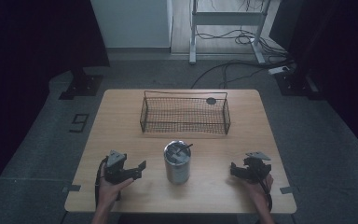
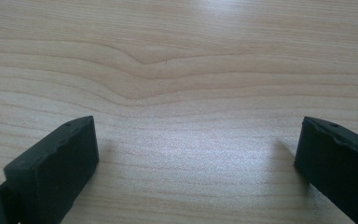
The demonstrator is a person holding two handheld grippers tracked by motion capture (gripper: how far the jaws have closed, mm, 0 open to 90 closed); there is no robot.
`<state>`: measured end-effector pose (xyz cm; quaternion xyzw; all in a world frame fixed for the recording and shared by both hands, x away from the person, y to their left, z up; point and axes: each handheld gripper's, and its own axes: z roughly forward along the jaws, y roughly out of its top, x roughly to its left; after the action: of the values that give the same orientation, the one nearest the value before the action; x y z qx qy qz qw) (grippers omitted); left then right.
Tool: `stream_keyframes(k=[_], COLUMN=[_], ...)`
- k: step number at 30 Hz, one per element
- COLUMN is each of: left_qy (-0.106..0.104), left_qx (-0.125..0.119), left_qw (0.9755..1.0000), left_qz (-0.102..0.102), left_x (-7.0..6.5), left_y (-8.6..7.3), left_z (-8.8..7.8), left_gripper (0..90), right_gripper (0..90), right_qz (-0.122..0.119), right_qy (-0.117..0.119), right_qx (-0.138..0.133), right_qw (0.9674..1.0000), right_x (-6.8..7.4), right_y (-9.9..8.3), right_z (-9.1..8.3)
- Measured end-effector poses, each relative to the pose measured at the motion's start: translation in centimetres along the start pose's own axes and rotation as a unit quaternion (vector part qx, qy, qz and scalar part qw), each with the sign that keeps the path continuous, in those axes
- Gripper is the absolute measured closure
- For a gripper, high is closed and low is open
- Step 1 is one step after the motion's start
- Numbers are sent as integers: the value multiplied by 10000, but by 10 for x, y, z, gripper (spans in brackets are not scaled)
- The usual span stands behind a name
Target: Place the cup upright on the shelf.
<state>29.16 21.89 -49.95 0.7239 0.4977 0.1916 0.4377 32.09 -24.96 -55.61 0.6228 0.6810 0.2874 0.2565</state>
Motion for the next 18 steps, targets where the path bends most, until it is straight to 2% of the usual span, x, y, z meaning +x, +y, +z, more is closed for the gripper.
stream_keyframes(k=[6, 10, 18], left_qy=[-156, -380, -537], left_qx=[-92, -107, -131], left_qw=[9998, 9991, 9980], left_qz=[82, 140, 312], left_x=[-10, -19, -34], left_y=[4, 8, 11], left_z=[-4, -7, -8], left_gripper=[94, 77, 59], right_gripper=[0, 0, 0], right_qz=[9, 28, 33], right_qy=[-5, -44, -44], right_qx=[1, -4, -1], right_qw=[10000, 10000, 10000], right_x=[0, 1, 1], right_y=[0, -1, -1], right_z=[0, -1, -1])
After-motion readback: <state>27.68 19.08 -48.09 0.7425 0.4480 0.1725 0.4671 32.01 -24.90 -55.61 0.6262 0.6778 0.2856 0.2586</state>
